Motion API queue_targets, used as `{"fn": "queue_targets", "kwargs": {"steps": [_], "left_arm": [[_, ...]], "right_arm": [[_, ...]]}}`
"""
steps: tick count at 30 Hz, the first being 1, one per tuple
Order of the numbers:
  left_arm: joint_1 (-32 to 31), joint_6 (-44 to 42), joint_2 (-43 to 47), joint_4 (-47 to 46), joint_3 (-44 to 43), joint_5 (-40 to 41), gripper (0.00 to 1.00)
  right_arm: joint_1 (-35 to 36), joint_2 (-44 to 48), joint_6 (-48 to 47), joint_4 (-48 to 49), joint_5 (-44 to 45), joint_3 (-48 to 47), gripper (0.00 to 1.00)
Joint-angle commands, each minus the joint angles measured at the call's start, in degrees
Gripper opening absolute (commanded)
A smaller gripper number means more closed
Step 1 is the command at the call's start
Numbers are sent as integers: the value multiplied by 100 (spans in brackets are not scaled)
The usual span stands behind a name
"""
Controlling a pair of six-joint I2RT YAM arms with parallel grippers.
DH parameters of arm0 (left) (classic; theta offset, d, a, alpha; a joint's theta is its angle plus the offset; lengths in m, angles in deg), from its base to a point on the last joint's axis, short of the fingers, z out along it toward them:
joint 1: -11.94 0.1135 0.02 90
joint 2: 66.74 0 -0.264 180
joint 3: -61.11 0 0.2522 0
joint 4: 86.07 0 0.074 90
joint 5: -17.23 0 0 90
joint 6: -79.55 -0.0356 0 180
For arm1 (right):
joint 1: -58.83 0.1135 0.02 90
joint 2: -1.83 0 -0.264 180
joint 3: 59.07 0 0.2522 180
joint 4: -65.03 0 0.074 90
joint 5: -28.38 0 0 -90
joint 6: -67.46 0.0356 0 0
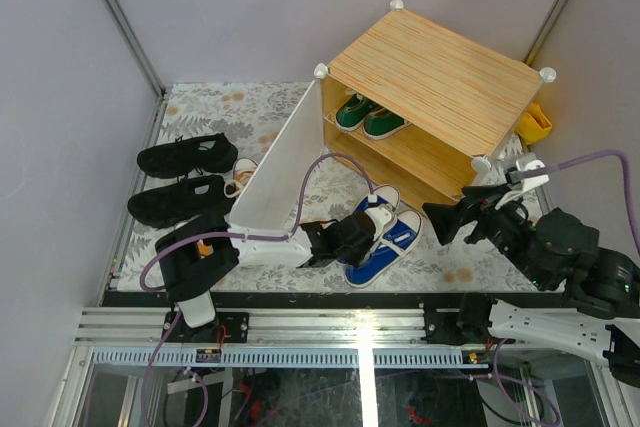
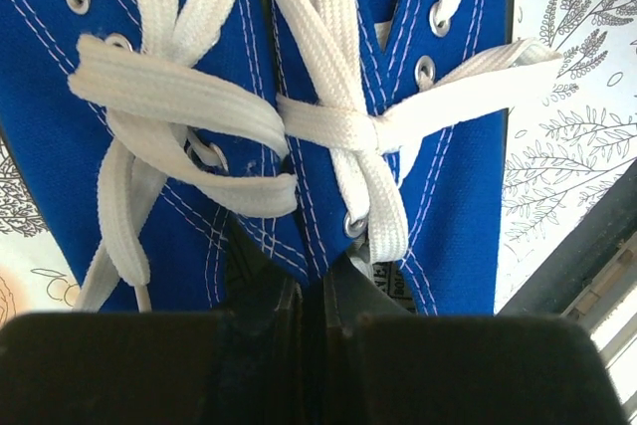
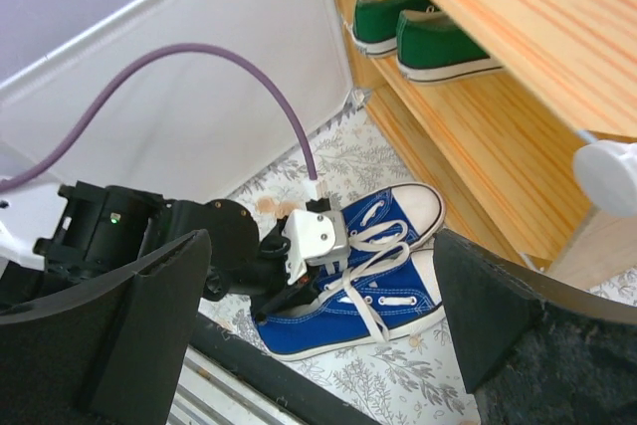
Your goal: Place and organize the shoes in the shoe cabinet
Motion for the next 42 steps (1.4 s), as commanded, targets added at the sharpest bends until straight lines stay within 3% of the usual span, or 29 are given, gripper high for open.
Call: {"fn": "queue_targets", "kwargs": {"steps": [1, 10, 18, 26, 35, 42], "left_arm": [[-109, 75, -144, 179, -40, -951, 0], [-113, -40, 1318, 1392, -740, -439, 0], [-113, -164, 1717, 1627, -1190, -222, 0], [-113, -442, 2082, 2559, -2180, 453, 0], [-63, -835, 1714, 2649, -3111, 548, 0], [469, -955, 829, 2464, -3961, -175, 0]], "right_arm": [[11, -12, -193, -112, 300, -473, 99], [11, -14, -320, -168, 324, -834, 99], [10, -62, -426, -156, 446, -965, 99], [11, -79, -475, -256, 395, -1210, 99], [14, -202, -535, -236, 379, -1301, 99], [13, -235, -585, -326, 373, -1536, 99]]}}
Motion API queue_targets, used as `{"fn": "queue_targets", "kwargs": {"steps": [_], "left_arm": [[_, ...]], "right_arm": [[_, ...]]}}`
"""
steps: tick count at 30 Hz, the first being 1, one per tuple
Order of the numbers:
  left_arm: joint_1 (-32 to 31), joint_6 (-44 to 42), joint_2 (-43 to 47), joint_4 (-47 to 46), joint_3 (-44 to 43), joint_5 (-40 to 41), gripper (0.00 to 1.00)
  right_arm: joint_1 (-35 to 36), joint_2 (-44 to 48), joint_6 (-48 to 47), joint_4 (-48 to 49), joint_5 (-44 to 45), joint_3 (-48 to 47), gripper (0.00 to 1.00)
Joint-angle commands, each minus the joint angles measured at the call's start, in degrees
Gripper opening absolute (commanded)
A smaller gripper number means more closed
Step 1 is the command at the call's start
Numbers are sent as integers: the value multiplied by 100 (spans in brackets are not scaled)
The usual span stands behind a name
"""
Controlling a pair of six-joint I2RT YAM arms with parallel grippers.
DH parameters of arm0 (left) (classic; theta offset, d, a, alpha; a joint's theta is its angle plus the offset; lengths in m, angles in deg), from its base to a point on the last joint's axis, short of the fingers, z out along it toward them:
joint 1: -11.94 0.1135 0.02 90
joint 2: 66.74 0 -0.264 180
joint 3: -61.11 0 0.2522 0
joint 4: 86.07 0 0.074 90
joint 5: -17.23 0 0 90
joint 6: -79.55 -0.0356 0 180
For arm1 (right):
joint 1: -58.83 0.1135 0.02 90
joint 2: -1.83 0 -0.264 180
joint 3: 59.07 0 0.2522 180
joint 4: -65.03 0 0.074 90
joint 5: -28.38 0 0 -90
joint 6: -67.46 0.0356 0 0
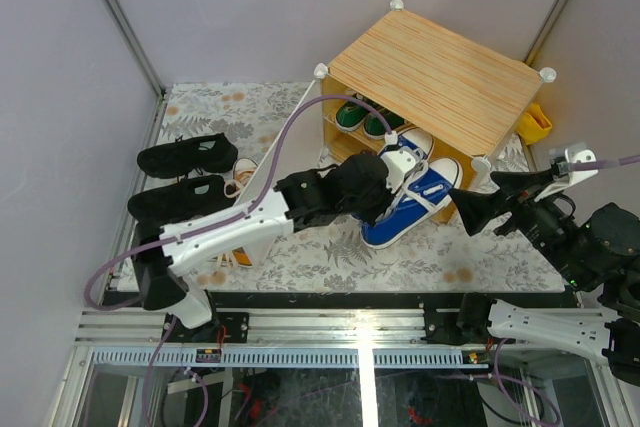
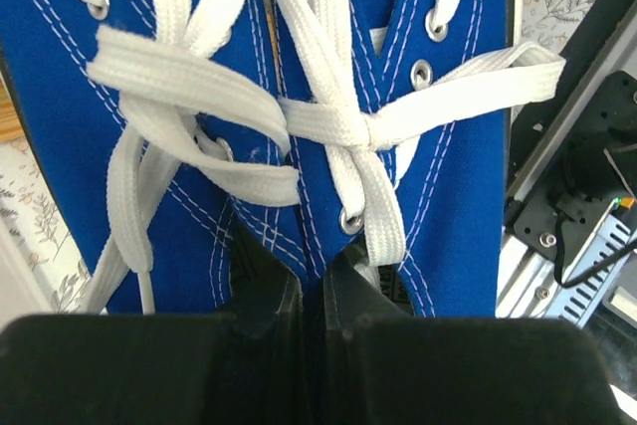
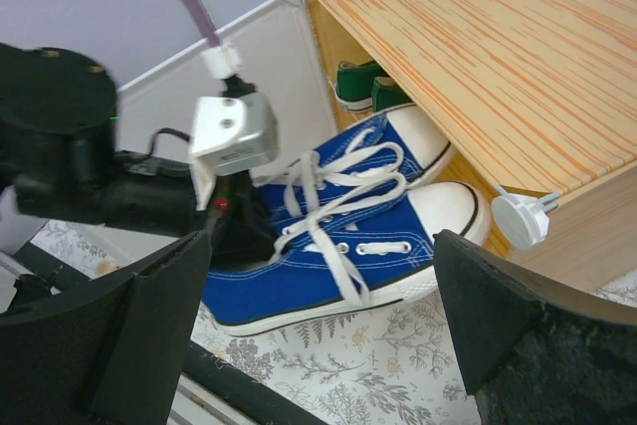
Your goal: Place and organize the shoes in the shoe cabinet
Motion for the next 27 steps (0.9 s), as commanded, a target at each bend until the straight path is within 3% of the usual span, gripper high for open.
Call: {"fn": "queue_targets", "kwargs": {"steps": [1, 8, 19, 27], "left_arm": [[526, -176, -291, -994, -627, -517, 0], [950, -278, -876, -1708, -1108, -858, 0], [1063, -562, -2733, -1516, -3190, -1262, 0], [1136, -723, -3164, -2238, -3566, -1265, 0]], "right_arm": [[12, -52, -148, 105, 93, -303, 99], [10, 17, -208, 61, 186, -334, 99], [11, 62, -267, 56, 319, -326, 99], [10, 128, -267, -4, 391, -385, 99]]}}
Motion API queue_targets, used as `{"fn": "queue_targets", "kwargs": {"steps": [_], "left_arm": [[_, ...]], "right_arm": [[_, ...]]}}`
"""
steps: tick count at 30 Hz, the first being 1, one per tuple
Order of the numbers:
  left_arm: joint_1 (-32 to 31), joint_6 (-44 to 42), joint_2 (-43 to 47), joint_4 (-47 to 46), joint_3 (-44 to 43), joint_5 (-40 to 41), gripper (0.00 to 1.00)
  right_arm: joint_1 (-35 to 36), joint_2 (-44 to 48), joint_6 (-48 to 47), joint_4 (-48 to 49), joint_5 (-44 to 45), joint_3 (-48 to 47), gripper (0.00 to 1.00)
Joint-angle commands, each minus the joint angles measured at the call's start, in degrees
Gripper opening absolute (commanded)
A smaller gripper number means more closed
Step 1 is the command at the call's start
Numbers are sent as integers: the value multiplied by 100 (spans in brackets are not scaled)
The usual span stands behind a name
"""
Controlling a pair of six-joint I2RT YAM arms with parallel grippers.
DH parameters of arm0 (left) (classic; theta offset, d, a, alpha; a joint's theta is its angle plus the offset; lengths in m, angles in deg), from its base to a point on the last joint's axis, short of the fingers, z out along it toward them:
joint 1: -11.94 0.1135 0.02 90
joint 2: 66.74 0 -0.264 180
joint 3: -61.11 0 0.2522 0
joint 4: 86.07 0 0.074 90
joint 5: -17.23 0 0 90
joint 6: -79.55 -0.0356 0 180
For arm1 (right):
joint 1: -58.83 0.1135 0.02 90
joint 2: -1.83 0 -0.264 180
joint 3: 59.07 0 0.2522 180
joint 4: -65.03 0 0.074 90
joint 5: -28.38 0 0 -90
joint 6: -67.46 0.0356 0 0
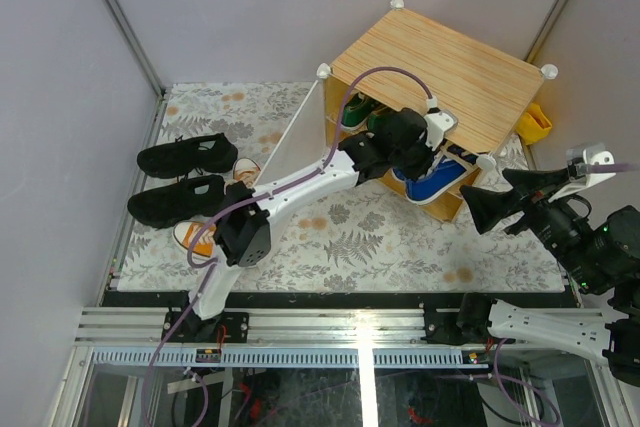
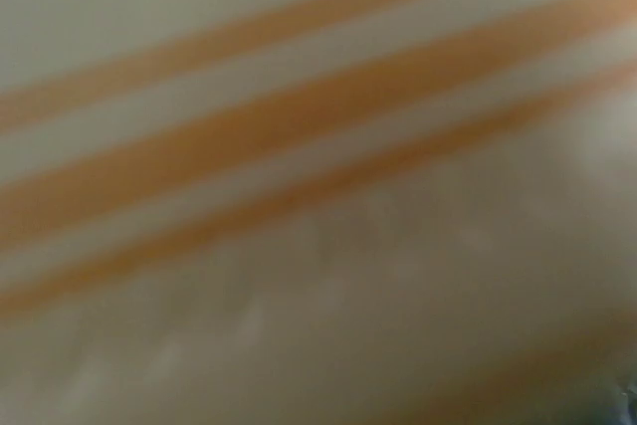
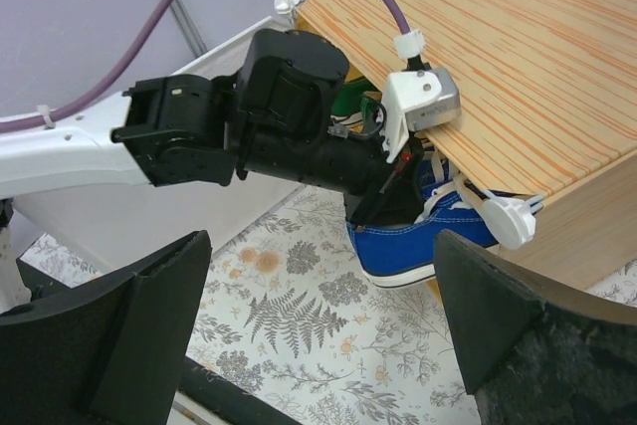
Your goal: Place and organize the shoes in the shoe cabinet
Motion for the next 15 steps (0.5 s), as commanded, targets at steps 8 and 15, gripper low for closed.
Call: {"fn": "queue_targets", "kwargs": {"steps": [8, 15], "left_arm": [[76, -298, -346, -1684, -1057, 407, 0], [76, -349, -610, -1970, -1378, 933, 0]], "right_arm": [[16, 60, -19, -10, 291, -56, 99], [10, -49, -59, 59, 307, -24, 99]]}}
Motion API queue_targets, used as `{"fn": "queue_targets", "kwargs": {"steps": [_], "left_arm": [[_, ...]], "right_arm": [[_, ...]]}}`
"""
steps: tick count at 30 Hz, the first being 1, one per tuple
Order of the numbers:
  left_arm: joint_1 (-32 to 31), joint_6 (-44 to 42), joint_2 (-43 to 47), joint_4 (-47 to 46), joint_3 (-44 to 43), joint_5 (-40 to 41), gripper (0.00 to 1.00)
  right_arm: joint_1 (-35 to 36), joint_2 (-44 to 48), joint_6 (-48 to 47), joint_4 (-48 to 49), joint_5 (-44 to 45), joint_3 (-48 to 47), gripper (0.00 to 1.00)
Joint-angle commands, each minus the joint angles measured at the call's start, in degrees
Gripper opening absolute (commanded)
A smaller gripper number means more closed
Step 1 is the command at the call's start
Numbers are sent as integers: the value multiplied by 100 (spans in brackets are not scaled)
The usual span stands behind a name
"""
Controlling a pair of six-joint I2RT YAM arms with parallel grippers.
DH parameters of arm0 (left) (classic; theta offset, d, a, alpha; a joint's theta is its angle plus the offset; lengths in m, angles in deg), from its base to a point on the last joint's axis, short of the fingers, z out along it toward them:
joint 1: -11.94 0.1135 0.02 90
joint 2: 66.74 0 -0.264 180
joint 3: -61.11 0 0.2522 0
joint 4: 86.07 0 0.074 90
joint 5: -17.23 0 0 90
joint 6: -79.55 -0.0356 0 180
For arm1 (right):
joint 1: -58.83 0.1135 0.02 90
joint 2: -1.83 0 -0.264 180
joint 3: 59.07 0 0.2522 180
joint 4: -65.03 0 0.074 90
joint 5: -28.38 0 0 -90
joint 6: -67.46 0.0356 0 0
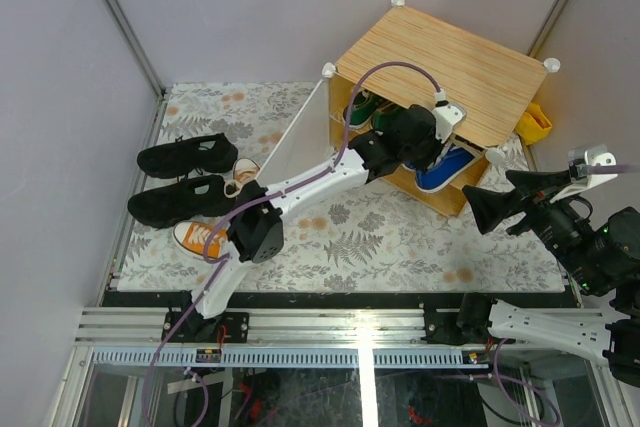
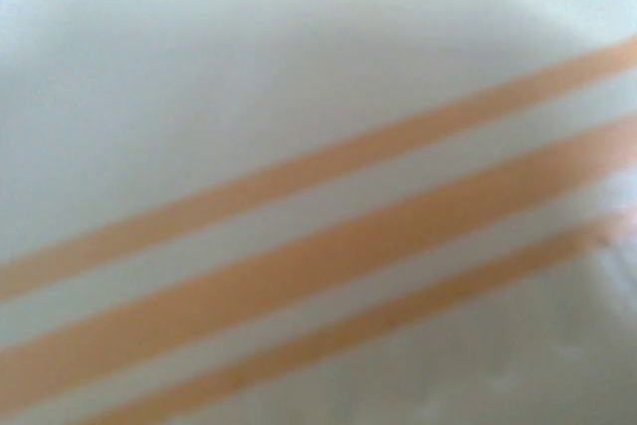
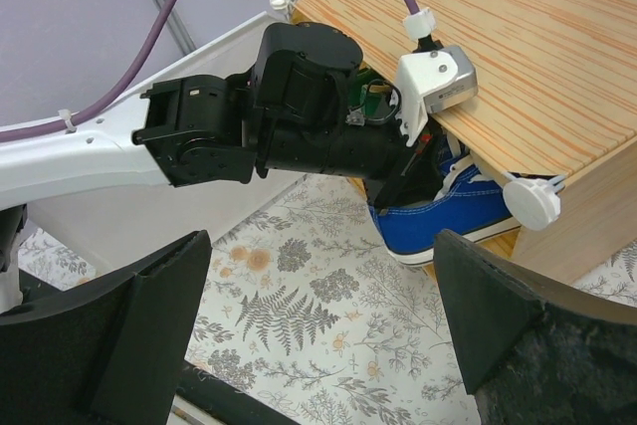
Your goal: Place and organize the shoes in the shoe cabinet
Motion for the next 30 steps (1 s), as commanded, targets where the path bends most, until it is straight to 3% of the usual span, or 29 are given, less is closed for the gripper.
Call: {"fn": "queue_targets", "kwargs": {"steps": [1, 4, 7, 10, 14, 24, 30], "left_arm": [[63, -155, 6, -1600, -743, 618, 0], [62, -166, 3, -1686, -752, 697, 2], [61, -189, 58, -1787, -654, 681, 14], [62, -228, 83, -1768, -606, 681, 38], [63, -220, 259, -1715, -398, 673, 57], [37, -226, 1401, -1520, 801, 457, 72], [43, -207, 1972, -2051, 1496, 184, 81]], "right_arm": [[10, -117, -65, 171, 181, -30, 99], [13, -149, -87, 222, 211, 12, 99], [14, -182, -94, 260, 213, 55, 99], [10, -205, -86, 267, 206, 95, 99], [11, -179, -35, 258, 188, 164, 99], [18, -194, -80, 314, 154, 287, 99], [14, -296, -68, 374, 100, 387, 99]]}}
